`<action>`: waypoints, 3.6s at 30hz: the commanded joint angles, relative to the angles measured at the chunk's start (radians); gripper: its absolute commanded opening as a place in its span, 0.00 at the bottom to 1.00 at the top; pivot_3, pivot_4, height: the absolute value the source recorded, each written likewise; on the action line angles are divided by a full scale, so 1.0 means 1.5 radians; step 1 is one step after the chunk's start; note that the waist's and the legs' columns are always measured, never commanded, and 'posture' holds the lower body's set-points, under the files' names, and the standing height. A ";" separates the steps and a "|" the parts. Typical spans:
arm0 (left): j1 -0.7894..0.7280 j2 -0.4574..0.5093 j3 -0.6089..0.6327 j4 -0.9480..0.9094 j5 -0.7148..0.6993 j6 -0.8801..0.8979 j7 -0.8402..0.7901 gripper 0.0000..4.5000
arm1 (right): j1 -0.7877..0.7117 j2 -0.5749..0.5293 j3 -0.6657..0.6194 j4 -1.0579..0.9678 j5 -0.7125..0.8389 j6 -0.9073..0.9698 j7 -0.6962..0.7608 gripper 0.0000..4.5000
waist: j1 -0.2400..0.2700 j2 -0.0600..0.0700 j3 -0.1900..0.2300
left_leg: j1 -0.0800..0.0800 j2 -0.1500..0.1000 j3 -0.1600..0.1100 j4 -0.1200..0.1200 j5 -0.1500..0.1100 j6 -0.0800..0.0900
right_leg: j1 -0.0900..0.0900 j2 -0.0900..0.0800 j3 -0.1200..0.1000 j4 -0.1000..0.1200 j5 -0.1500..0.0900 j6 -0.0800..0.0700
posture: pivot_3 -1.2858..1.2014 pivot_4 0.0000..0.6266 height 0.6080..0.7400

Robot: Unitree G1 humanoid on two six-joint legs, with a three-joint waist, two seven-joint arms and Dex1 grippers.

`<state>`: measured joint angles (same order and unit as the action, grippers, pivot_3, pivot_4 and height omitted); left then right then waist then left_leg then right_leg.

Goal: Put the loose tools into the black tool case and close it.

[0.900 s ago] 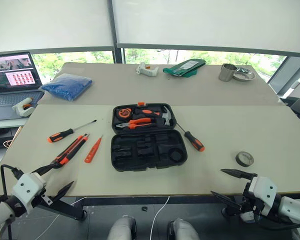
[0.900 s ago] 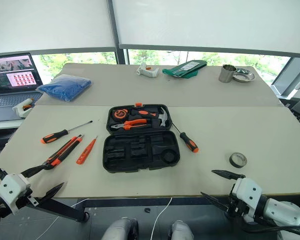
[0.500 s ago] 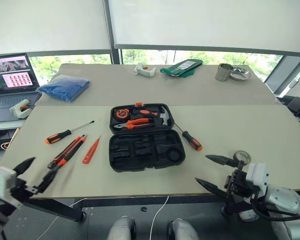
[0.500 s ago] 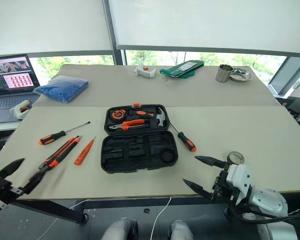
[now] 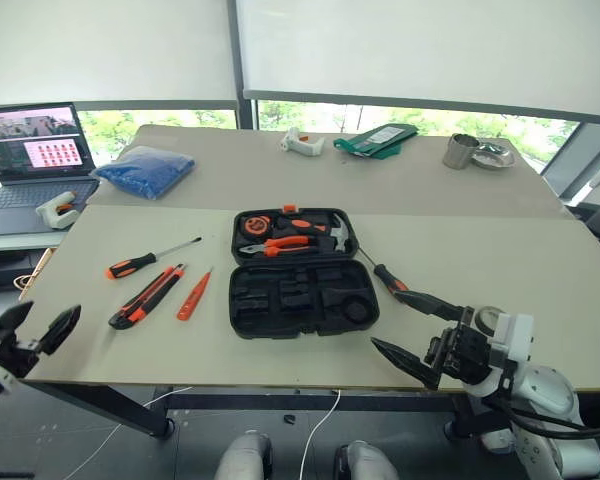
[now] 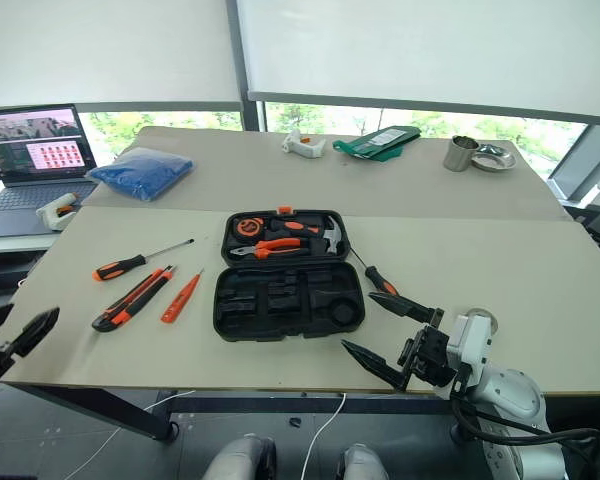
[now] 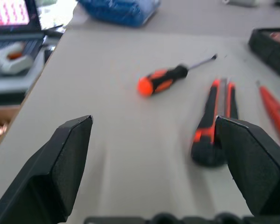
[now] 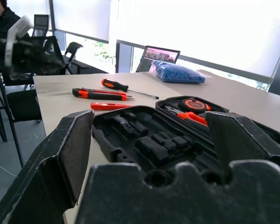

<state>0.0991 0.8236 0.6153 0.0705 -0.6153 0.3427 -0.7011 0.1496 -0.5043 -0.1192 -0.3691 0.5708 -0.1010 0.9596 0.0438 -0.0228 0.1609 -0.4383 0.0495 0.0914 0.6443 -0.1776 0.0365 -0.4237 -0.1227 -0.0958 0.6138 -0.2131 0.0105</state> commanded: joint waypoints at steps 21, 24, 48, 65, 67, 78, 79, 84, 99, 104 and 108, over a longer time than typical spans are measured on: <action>-0.594 0.026 -0.371 0.695 0.348 -0.085 -0.143 0.39 | 0.008 -0.004 -0.048 -0.059 -0.037 -0.013 -0.085 1.00 | -0.013 -0.001 0.000 | -0.001 0.001 0.003 0.004 0.001 -0.001 | 0.000 0.006 0.002 0.007 0.003 0.004 | 0.52 0.24 1.00; -0.583 0.022 -0.325 0.689 0.319 -0.176 -0.139 0.21 | 0.009 -0.006 -0.053 -0.053 -0.035 -0.016 -0.080 1.00 | -0.014 -0.001 0.000 | -0.001 0.001 0.002 0.005 0.001 -0.002 | 0.000 0.006 0.003 0.008 0.003 0.004 | 0.52 0.24 1.00; -0.615 -0.160 -0.572 0.284 0.450 -0.247 -0.310 0.21 | -0.151 -0.141 -0.084 0.140 -0.022 0.026 0.051 1.00 | -0.011 -0.002 0.001 | -0.003 0.001 0.002 0.011 0.003 0.004 | 0.000 0.008 0.004 0.011 0.003 0.004 | 0.52 0.24 1.00; -0.640 -0.187 -0.625 0.334 0.505 -0.262 -0.316 0.21 | -0.117 -0.108 -0.068 0.084 -0.031 0.031 0.026 1.00 | -0.004 -0.002 0.001 | -0.003 0.001 0.002 0.011 0.003 0.004 | 0.000 0.007 0.004 0.011 0.003 0.004 | 0.52 0.24 1.00; -0.632 -0.180 -0.627 0.314 0.507 -0.243 -0.322 0.21 | -0.115 -0.108 -0.068 0.081 -0.031 0.031 0.023 1.00 | -0.004 -0.002 0.001 | -0.003 0.001 0.001 0.011 0.003 0.004 | 0.000 0.007 0.004 0.011 0.003 0.004 | 0.52 0.24 1.00; -0.602 -0.152 -0.622 0.249 0.531 -0.153 -0.292 0.21 | -0.114 -0.107 -0.066 0.083 -0.030 0.028 0.019 1.00 | -0.005 -0.002 0.001 | -0.003 0.001 0.001 0.011 0.003 0.004 | 0.000 0.007 0.004 0.010 0.003 0.004 | 0.52 0.24 1.00; -0.605 -0.156 -0.621 0.249 0.529 -0.148 -0.287 0.21 | -0.115 -0.107 -0.065 0.083 -0.030 0.028 0.020 1.00 | -0.005 -0.002 0.001 | -0.003 0.001 0.001 0.011 0.003 0.004 | 0.000 0.007 0.004 0.010 0.003 0.004 | 0.52 0.24 1.00; -0.609 -0.162 -0.621 0.225 0.520 -0.122 -0.288 0.21 | -0.111 -0.107 -0.066 0.077 -0.027 0.032 0.020 1.00 | -0.003 -0.002 0.001 | -0.003 0.001 0.001 0.011 0.003 0.004 | 0.000 0.007 0.004 0.011 0.003 0.004 | 0.52 0.24 1.00; -0.569 -0.210 -0.505 0.173 0.380 -0.177 -0.250 0.85 | -0.091 -0.101 -0.062 0.061 -0.024 0.042 0.017 1.00 | -0.003 -0.002 0.001 | -0.003 0.001 0.000 0.011 0.003 0.004 | 0.000 0.006 0.005 0.010 0.003 0.004 | 0.52 0.24 1.00; -0.546 -0.220 -0.477 0.191 0.339 -0.116 -0.240 0.60 | -0.089 -0.097 -0.062 0.062 -0.025 0.043 0.016 1.00 | -0.005 -0.001 0.001 | -0.003 0.001 0.000 0.011 0.003 0.004 | 0.000 0.007 0.005 0.011 0.003 0.004 | 0.52 0.24 1.00; -0.525 -0.236 -0.489 0.210 0.349 -0.128 -0.217 0.28 | -0.090 -0.093 -0.062 0.069 -0.027 0.040 0.018 1.00 | -0.004 -0.001 0.001 | -0.003 0.000 0.000 0.011 0.003 0.004 | 0.000 0.007 0.005 0.011 0.003 0.004 | 0.52 0.24 1.00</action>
<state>-0.6926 0.4779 -0.1223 0.3881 -0.0842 0.1682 -1.0493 0.0193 -0.6493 -0.2013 -0.2466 0.5240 -0.0354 0.9906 0.0381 -0.0250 0.1618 -0.4428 0.0502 0.0919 0.6613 -0.1734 0.0431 -0.4233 -0.1122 -0.0890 0.6296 -0.2084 0.0164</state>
